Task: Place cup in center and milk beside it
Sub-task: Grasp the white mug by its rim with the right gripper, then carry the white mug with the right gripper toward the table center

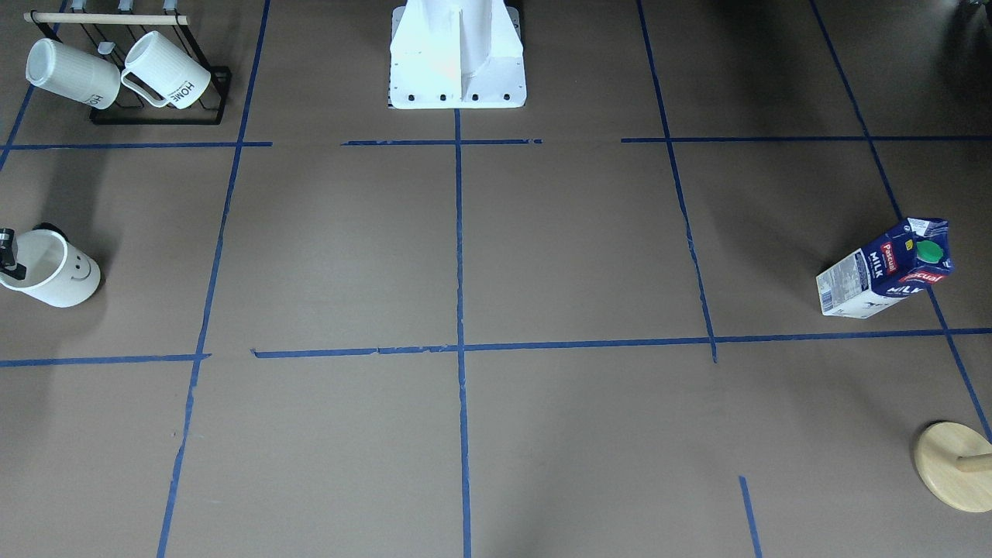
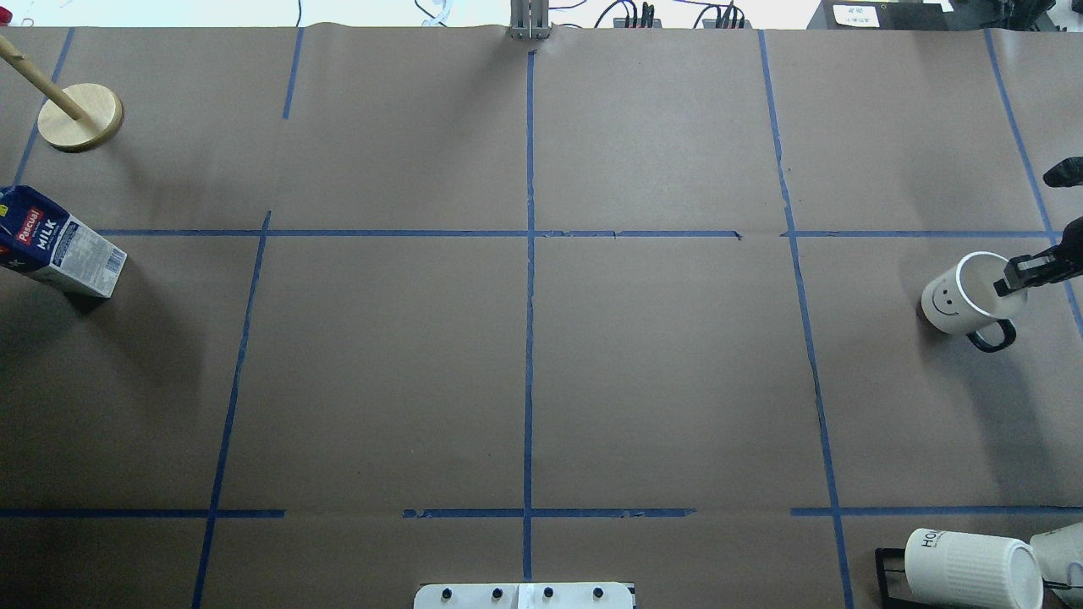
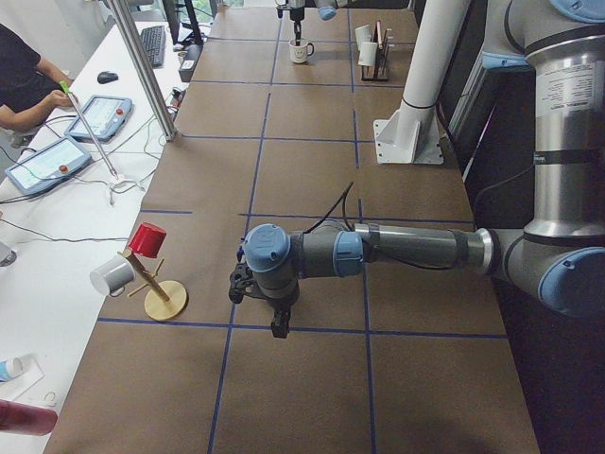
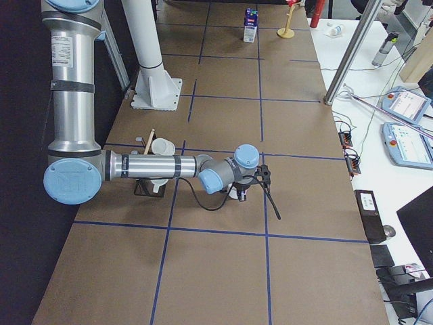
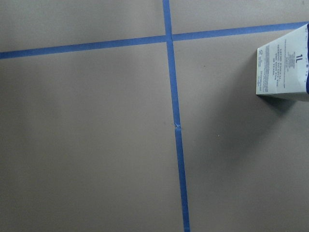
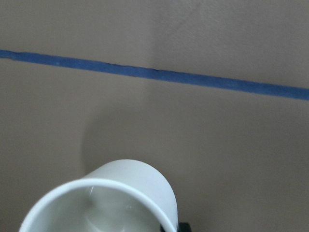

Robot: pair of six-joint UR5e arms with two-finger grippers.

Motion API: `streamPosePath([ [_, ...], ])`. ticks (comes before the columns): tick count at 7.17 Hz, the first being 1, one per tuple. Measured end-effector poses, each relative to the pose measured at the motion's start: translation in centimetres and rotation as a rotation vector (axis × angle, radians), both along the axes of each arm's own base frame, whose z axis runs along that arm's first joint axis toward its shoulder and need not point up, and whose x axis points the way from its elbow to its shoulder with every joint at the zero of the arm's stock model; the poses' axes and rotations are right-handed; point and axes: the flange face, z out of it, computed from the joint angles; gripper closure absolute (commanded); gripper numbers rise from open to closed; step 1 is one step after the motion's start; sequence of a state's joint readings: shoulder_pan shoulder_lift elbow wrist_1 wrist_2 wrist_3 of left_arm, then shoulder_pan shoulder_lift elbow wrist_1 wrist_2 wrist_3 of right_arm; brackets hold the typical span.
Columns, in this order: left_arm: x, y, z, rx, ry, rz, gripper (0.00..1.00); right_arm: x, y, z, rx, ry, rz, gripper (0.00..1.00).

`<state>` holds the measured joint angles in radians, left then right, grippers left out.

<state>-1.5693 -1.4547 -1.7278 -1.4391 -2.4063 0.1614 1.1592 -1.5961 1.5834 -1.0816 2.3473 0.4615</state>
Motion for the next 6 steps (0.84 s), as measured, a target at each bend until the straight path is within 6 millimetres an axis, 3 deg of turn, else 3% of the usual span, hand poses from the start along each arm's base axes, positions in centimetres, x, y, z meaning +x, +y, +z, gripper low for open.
streamPosePath([
  [4, 0.3, 1.2, -0.5, 0.0, 0.042, -0.004, 0.0, -6.4, 1.7, -17.5, -0.028, -0.143, 0.027, 1.0],
  [6, 0.3, 1.3, -0.8, 0.005, 0.043, -0.004, 0.0, -15.0, 0.8, -27.1, -0.139, -0.11, 0.022, 1.0],
])
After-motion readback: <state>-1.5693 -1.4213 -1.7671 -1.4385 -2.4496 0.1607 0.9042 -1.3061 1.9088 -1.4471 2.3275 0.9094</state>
